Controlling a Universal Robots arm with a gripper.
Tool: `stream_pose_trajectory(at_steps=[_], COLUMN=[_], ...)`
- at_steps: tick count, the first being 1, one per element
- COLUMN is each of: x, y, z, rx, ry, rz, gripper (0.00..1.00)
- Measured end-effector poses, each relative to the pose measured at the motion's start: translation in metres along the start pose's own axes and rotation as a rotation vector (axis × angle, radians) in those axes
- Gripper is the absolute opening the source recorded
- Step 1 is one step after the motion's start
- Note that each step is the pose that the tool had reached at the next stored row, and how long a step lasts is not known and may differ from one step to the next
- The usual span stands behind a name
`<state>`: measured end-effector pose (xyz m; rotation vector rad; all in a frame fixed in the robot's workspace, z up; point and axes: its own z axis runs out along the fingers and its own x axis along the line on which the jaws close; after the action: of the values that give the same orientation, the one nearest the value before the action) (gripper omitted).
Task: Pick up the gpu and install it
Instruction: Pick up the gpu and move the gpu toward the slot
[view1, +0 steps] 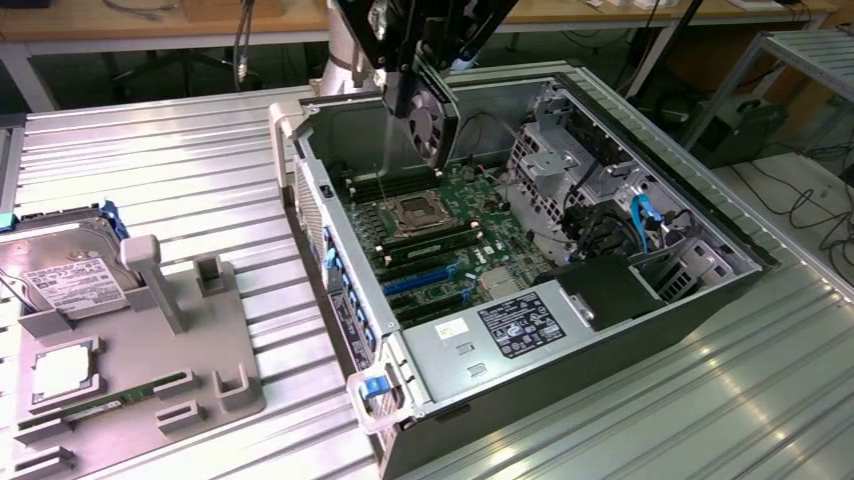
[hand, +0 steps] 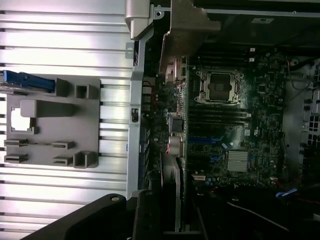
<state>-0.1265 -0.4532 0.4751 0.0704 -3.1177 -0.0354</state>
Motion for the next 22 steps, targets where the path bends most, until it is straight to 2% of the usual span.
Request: stream_pose_trajectory(at_steps=[3, 22], x=[-0.002, -0.046], y=[0.0000, -0.0022], z=[0.0009, 0.0070], rx=[0.0004, 0.0005], ry=[-0.0109, -0.0113], rz=[0.000, 0.000], gripper=[0.28, 0.28])
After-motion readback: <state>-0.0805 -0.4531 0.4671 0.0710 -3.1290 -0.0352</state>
